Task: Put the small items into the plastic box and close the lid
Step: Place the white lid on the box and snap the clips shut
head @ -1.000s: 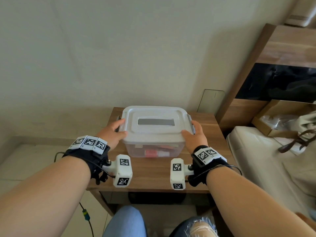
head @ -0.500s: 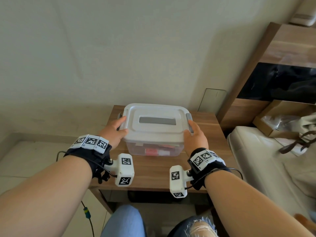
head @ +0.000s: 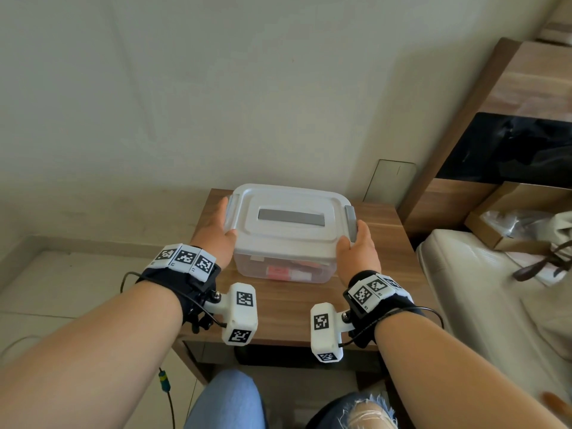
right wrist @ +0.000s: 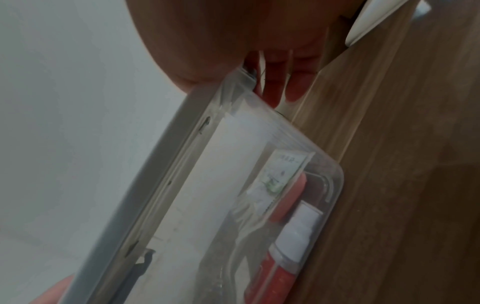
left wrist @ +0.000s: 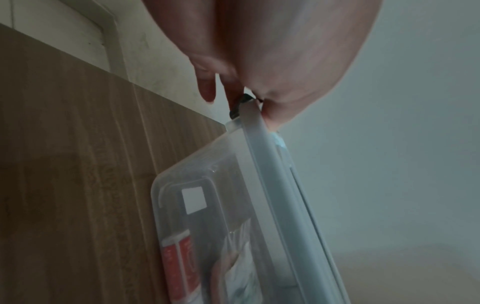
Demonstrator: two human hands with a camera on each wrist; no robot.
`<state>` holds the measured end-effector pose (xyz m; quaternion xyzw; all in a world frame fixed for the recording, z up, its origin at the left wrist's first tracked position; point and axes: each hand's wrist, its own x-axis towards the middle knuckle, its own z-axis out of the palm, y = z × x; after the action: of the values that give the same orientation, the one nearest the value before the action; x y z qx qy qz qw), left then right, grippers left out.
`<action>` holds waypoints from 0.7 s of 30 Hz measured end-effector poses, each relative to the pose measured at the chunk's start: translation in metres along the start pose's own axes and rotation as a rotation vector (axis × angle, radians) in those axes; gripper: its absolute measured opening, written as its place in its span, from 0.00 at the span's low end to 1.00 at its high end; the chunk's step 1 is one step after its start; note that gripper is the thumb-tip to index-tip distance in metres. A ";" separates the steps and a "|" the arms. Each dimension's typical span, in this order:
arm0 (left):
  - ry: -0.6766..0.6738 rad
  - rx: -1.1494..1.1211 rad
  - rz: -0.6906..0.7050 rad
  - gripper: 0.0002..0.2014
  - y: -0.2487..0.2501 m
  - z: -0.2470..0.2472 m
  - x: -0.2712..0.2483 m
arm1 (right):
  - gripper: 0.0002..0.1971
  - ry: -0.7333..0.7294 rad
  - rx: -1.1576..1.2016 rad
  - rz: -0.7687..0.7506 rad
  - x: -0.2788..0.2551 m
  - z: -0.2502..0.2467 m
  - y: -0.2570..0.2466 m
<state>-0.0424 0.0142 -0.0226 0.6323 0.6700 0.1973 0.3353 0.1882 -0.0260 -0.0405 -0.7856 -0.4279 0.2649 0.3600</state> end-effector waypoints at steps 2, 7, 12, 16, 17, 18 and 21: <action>0.008 0.058 0.014 0.34 0.001 0.001 0.000 | 0.29 -0.009 -0.006 0.004 0.000 0.000 0.000; 0.013 0.100 0.018 0.33 0.004 -0.001 0.000 | 0.29 -0.004 0.006 0.035 0.002 -0.001 -0.001; 0.031 0.213 0.060 0.32 0.007 0.000 0.002 | 0.28 -0.007 -0.006 0.035 0.005 -0.002 -0.001; 0.021 0.222 0.064 0.32 0.008 0.000 0.004 | 0.28 -0.011 -0.004 0.027 0.008 -0.001 -0.003; 0.022 0.209 0.067 0.32 0.008 0.000 0.005 | 0.28 -0.013 -0.005 0.024 0.009 -0.002 -0.003; 0.021 0.192 0.071 0.32 0.008 0.000 0.006 | 0.28 -0.015 -0.006 0.019 0.011 -0.002 -0.004; 0.006 0.150 0.086 0.32 0.011 -0.001 0.015 | 0.27 -0.024 -0.010 0.002 0.018 -0.002 -0.006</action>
<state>-0.0352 0.0303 -0.0171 0.6832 0.6562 0.1626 0.2761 0.1956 -0.0087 -0.0367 -0.7845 -0.4327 0.2727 0.3506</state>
